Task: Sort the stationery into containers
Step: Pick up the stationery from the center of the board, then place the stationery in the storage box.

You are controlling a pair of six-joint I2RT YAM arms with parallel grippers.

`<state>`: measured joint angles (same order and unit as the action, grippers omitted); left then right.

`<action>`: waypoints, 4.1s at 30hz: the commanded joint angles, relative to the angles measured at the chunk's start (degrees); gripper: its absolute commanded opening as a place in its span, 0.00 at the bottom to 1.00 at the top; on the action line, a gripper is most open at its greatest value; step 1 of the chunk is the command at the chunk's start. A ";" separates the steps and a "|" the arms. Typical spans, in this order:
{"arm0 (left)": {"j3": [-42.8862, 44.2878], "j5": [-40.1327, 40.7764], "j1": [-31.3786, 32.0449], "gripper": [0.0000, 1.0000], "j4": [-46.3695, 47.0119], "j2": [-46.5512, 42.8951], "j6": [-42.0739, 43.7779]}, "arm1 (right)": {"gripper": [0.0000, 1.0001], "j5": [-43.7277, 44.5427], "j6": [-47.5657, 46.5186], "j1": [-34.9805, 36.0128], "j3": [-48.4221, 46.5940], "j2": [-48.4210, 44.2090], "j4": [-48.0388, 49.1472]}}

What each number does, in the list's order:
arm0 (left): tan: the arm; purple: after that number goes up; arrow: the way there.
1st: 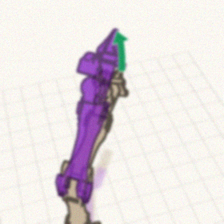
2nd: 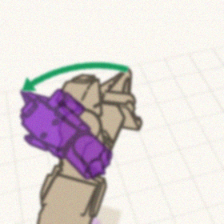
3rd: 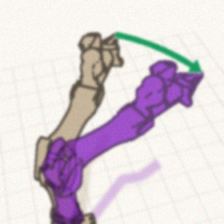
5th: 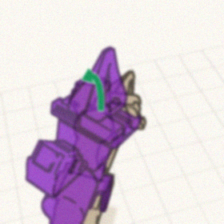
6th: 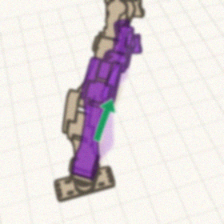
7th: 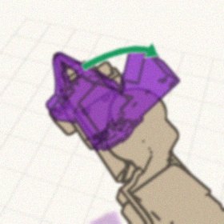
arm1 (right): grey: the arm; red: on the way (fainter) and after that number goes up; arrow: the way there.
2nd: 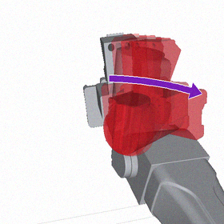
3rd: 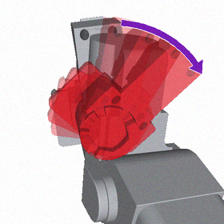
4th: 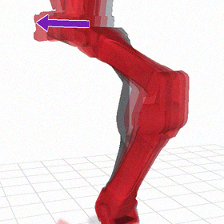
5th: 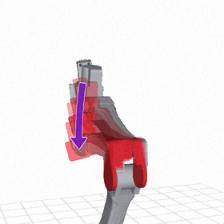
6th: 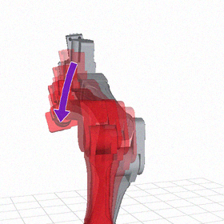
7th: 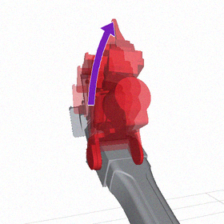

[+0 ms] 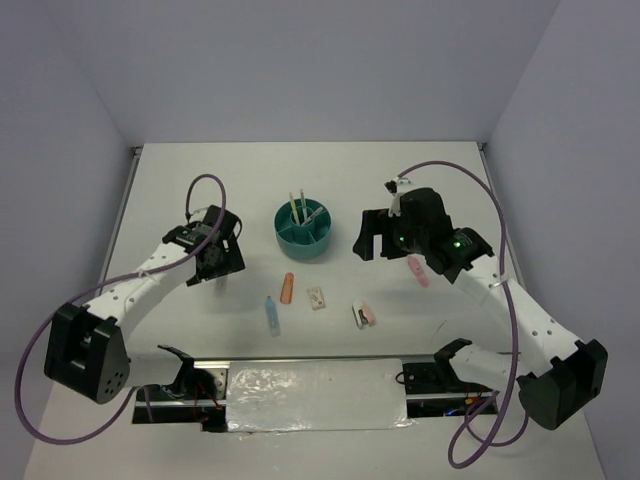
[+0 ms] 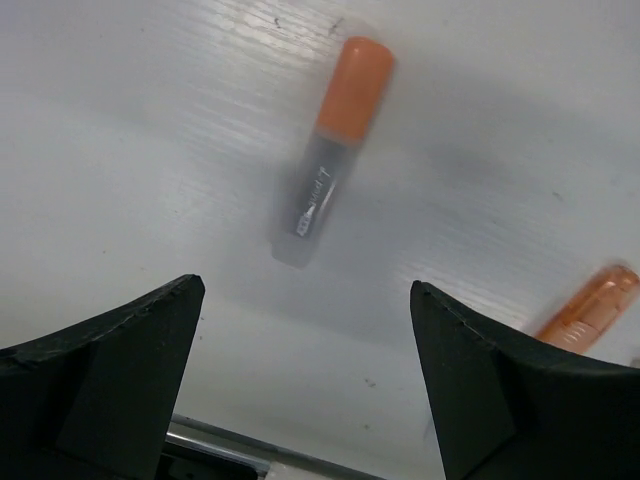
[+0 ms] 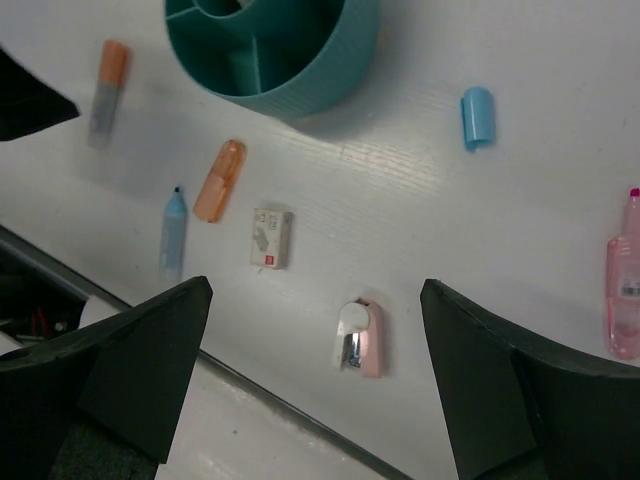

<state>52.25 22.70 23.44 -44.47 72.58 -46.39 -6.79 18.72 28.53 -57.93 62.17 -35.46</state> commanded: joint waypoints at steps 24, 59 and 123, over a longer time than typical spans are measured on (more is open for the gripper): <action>-8.83 -13.98 -6.30 0.00 14.32 8.51 2.97 | 0.93 -12.28 5.71 0.65 -2.45 -11.55 -0.67; 3.38 -33.86 14.26 0.00 31.81 -22.84 17.12 | 0.14 -0.68 21.27 21.91 -27.77 21.50 11.20; 2.51 -12.15 14.18 0.99 -5.55 -40.59 -0.55 | 0.42 -35.31 -10.20 -7.53 -29.96 48.05 44.60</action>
<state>55.20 11.60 37.60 -52.82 30.70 -49.23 -41.23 9.26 20.82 -85.93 111.20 7.62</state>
